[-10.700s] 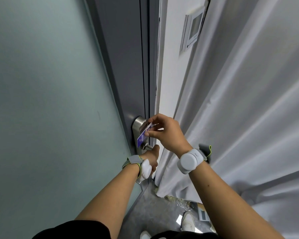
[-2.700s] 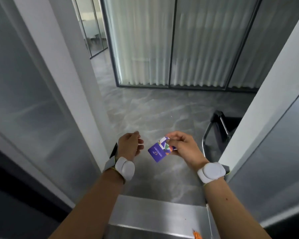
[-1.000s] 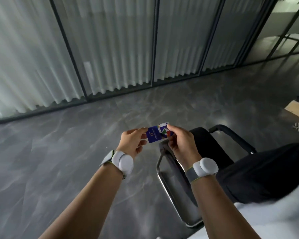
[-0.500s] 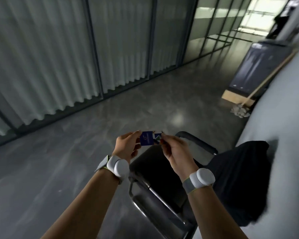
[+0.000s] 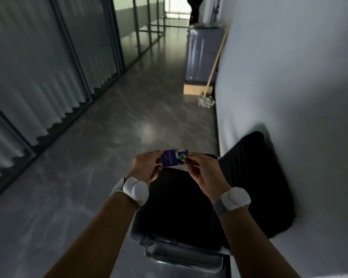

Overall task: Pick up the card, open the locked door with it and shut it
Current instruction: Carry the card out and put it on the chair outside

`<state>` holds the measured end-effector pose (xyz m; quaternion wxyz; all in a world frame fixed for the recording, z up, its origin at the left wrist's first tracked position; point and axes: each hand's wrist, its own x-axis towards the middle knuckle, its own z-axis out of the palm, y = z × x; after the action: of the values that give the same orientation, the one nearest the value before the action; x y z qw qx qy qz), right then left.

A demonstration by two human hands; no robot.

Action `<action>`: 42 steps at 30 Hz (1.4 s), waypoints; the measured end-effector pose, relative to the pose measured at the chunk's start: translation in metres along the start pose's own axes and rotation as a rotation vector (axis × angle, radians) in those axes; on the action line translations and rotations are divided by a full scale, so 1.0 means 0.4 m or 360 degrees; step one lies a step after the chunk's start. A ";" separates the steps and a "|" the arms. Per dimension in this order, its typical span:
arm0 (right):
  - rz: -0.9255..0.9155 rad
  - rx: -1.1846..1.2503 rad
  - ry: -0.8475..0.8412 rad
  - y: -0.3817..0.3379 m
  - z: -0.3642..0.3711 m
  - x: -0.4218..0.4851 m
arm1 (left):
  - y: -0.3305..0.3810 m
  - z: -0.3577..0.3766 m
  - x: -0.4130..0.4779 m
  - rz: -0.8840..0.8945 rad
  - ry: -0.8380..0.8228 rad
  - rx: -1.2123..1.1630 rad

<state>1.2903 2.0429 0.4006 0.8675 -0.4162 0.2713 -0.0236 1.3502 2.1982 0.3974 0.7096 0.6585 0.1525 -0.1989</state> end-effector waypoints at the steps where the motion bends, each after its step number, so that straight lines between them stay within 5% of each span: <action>1: -0.0014 0.0017 0.0035 -0.001 -0.001 0.014 | 0.005 0.006 0.022 -0.0014 -0.0045 0.0014; 22: 0.0059 -0.0264 0.0567 0.058 -0.159 0.426 | -0.133 0.174 0.469 -0.0310 -0.0206 0.0172; 29: 0.0288 -0.0599 0.0909 0.270 -0.299 0.655 | -0.352 0.193 0.722 -0.0812 -0.0228 0.0391; 42: 0.0498 -0.1305 0.0806 0.734 -0.523 0.894 | -0.778 0.123 0.965 -0.1192 -0.0327 0.0607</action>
<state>1.4379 1.9904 -0.0824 0.5328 -0.6582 0.5192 0.1150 1.5352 2.1010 -0.0551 0.4655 0.6538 0.2702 -0.5318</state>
